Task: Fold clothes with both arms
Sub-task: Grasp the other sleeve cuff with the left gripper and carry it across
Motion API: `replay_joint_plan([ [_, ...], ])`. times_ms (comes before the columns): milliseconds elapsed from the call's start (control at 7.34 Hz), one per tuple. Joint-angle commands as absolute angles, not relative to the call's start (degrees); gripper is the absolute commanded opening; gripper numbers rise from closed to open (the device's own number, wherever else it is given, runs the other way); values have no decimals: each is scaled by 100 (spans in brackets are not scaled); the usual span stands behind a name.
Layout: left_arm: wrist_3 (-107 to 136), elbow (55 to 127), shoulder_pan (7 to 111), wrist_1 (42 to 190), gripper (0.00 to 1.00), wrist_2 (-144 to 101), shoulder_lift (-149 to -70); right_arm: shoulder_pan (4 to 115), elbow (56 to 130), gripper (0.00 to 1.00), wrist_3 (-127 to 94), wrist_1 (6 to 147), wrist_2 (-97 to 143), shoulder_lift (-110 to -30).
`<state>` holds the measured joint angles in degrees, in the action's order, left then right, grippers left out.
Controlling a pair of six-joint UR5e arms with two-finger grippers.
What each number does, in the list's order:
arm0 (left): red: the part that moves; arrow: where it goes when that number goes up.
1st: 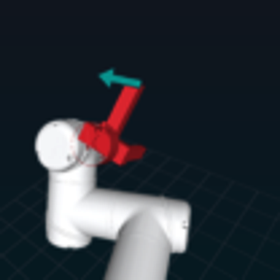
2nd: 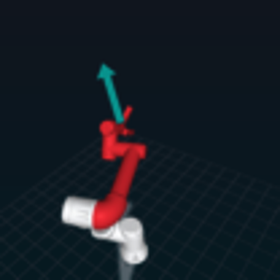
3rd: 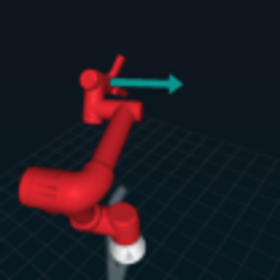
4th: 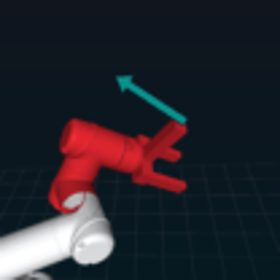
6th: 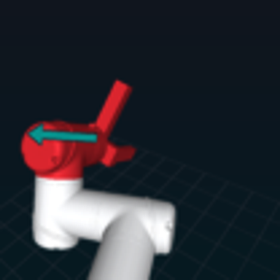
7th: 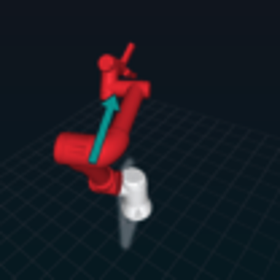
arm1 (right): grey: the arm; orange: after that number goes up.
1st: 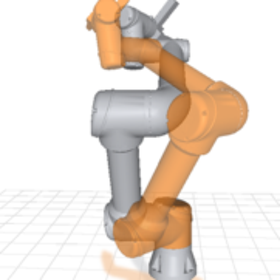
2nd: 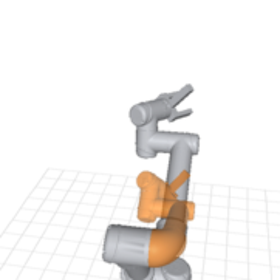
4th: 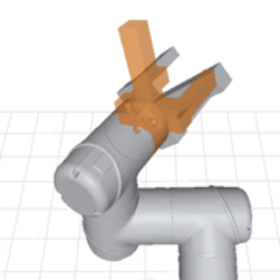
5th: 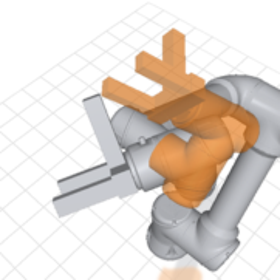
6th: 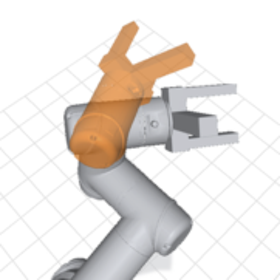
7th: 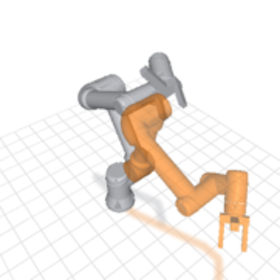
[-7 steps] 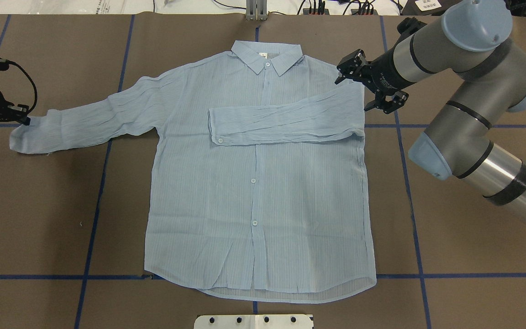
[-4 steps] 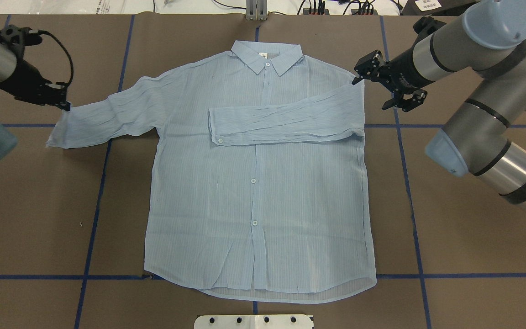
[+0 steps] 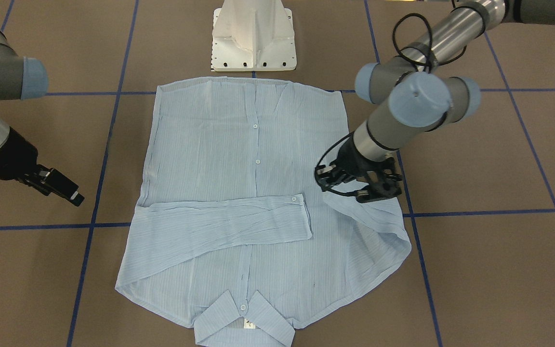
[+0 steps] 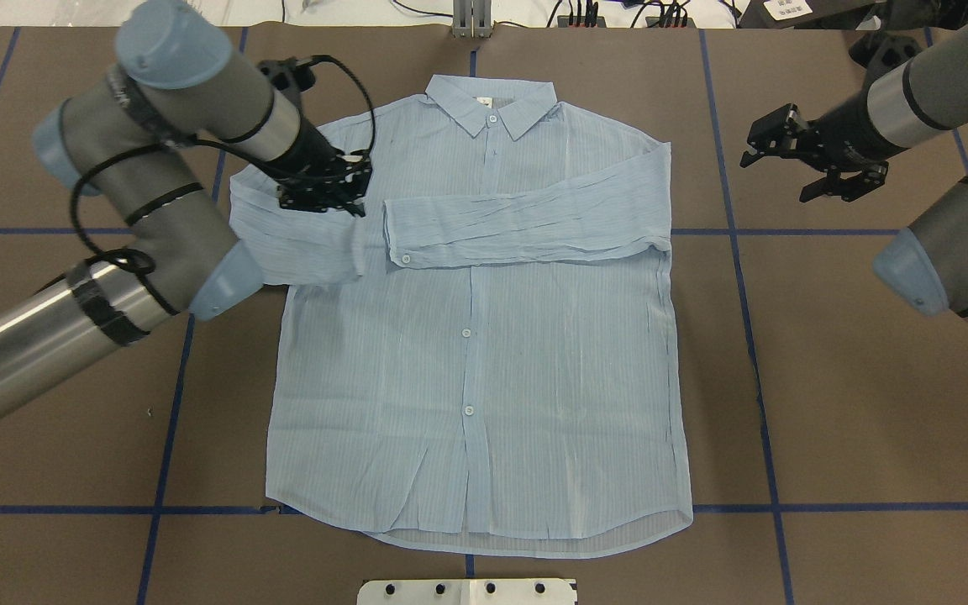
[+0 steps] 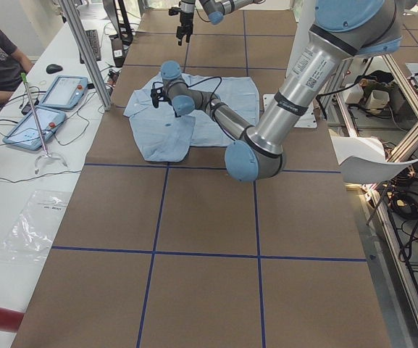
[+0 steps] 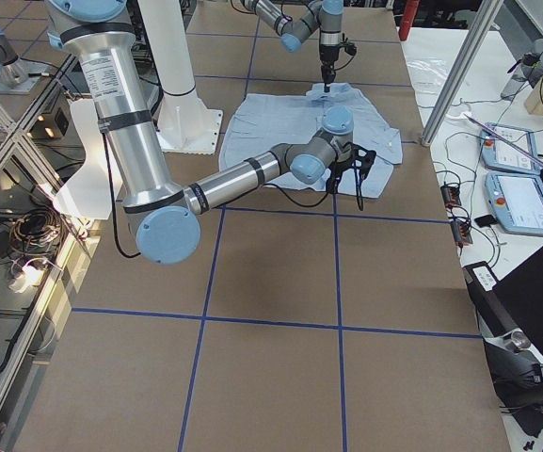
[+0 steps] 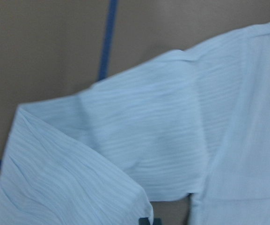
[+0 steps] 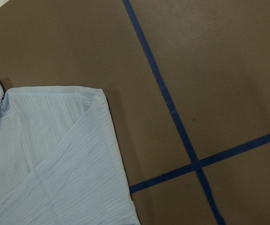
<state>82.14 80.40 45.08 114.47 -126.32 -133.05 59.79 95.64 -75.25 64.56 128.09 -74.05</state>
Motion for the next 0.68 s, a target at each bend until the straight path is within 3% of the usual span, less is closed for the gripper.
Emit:
replay_joint_plan([
  [0, 9103, 6956, 4106, 11583, 0, -12211, -14734, 6056, 9545, 98, -7242, 6451, 12832, -7611],
  [272, 9482, 6191, 3877, 12249, 0, -11761, -15203, 6056, 9545, 98, -7242, 6451, 12815, -7673],
  [545, 9501, 6091, 3701, 12305, 0, -11410, -15310, 6047, 9545, 98, -7251, 6451, 12814, -7673],
])
